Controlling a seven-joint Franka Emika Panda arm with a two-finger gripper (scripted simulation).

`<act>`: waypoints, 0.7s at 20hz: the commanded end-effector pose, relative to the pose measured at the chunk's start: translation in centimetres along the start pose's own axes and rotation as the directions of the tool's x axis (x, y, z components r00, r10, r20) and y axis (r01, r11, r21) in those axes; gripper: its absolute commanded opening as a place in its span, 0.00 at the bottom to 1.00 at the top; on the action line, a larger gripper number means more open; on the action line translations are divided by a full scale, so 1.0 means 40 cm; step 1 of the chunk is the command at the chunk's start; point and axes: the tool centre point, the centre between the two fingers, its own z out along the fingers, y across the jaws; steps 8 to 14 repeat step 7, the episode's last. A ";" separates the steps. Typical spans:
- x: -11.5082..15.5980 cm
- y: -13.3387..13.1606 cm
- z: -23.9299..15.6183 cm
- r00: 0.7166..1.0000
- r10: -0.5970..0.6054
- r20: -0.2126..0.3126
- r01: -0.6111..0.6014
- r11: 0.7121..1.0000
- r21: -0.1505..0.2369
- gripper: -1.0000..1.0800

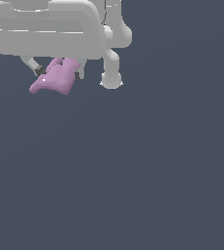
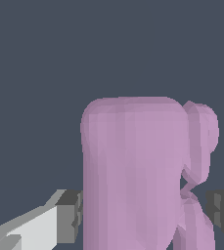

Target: Pick up the object and move it to a goal position.

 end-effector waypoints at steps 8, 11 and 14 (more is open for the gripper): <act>0.008 0.004 -0.015 1.000 0.000 0.000 0.000 1.000 0.000 0.00; 0.008 0.004 -0.015 1.000 0.000 0.000 0.000 1.000 0.000 0.00; 0.008 0.004 -0.015 1.000 0.000 0.000 0.000 1.000 0.000 0.00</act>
